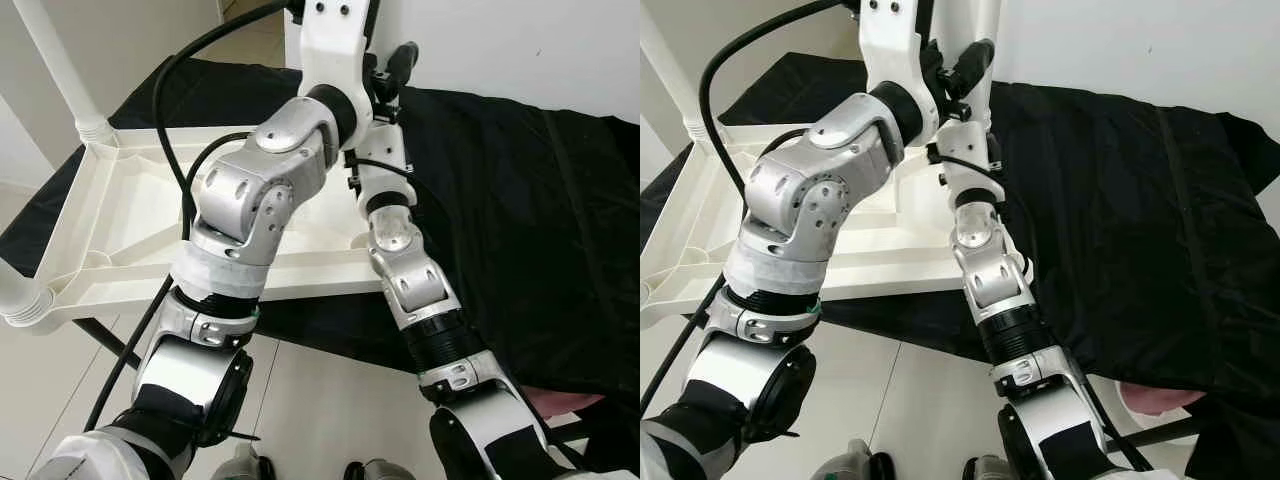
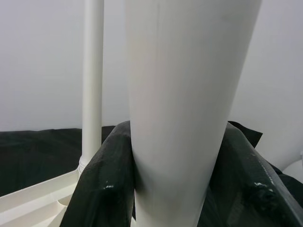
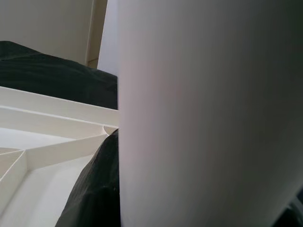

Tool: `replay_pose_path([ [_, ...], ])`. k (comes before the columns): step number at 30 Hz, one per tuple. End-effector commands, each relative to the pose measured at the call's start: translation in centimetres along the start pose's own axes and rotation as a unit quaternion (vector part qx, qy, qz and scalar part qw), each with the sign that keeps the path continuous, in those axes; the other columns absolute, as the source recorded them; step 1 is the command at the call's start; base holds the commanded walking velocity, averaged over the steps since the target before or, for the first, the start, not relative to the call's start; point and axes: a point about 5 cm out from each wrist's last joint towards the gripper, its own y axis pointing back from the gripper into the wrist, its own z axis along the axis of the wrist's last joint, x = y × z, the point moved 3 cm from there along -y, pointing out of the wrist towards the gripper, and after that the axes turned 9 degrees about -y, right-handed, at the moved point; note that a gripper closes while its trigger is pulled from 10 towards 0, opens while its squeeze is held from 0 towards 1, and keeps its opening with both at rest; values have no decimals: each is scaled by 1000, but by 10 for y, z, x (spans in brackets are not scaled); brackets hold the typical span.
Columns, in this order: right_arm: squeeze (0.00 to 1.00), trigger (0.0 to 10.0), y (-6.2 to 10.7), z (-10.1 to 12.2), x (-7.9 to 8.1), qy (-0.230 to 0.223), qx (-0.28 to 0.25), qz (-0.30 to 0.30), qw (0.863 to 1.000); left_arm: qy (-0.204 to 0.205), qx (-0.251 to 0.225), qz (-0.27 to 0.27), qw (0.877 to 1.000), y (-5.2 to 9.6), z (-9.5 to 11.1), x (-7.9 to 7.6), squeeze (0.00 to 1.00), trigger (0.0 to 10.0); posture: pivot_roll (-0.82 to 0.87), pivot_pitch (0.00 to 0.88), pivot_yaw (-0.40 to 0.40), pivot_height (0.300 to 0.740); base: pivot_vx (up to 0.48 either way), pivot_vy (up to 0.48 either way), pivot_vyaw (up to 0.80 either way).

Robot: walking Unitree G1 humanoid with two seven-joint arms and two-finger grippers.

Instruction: Building children table

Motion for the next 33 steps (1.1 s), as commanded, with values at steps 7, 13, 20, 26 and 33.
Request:
replay_pose_path([
  [7,0,10000,2,7,5,-3,-25,1,1000,-2,-18,-13,1000,-2,7,-9,0,10000,-44,54,9,740,0,0,0],
  [13,0,10000,2,5,4,-17,-16,-8,1000,9,-25,-33,999,-1,8,-11,1000,10000,-43,55,10,740,0,0,0],
  [20,0,10000,0,2,0,-26,-6,-17,999,13,-30,-48,998,0,9,-15,1000,10000,-42,56,9,740,0,0,0],
  [26,0,10000,-2,-1,-8,-50,4,-36,998,9,-41,-83,996,4,13,-30,0,10000,-40,67,10,740,0,0,0],
  [33,0,10000,-7,-1,-27,-67,9,-70,995,-16,-45,-79,996,10,13,-24,0,10000,-42,79,16,740,0,0,0],
])
